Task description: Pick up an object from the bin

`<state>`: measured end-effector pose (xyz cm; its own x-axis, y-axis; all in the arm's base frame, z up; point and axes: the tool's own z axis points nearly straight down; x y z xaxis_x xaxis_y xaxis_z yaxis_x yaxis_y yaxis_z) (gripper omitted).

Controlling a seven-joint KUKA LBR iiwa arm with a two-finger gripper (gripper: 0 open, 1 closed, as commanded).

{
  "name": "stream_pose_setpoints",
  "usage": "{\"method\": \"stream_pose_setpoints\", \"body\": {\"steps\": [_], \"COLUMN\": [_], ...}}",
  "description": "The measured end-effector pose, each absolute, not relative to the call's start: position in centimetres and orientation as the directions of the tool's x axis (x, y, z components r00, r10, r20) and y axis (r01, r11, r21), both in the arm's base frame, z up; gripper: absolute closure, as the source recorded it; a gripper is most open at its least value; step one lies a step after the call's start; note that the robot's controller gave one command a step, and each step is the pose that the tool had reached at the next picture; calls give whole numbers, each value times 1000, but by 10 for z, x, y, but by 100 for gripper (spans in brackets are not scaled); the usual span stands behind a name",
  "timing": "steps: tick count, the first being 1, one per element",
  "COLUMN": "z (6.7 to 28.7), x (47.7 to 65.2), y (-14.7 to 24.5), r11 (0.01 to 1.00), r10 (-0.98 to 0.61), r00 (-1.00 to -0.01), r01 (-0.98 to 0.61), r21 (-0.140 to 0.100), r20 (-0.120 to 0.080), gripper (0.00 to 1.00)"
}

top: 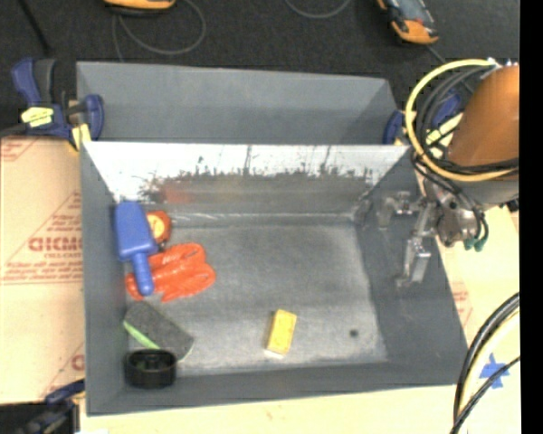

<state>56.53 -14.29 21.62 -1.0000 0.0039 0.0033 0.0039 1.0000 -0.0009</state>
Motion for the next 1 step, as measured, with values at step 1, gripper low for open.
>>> {"method": "stream_pose_setpoints", "body": {"steps": [1], "z": [221], "x": [567], "y": [-142], "r11": [1000], "r10": [1], "r00": [-1000], "r01": [1], "r21": [-2], "r20": [-4], "gripper": [0]}}
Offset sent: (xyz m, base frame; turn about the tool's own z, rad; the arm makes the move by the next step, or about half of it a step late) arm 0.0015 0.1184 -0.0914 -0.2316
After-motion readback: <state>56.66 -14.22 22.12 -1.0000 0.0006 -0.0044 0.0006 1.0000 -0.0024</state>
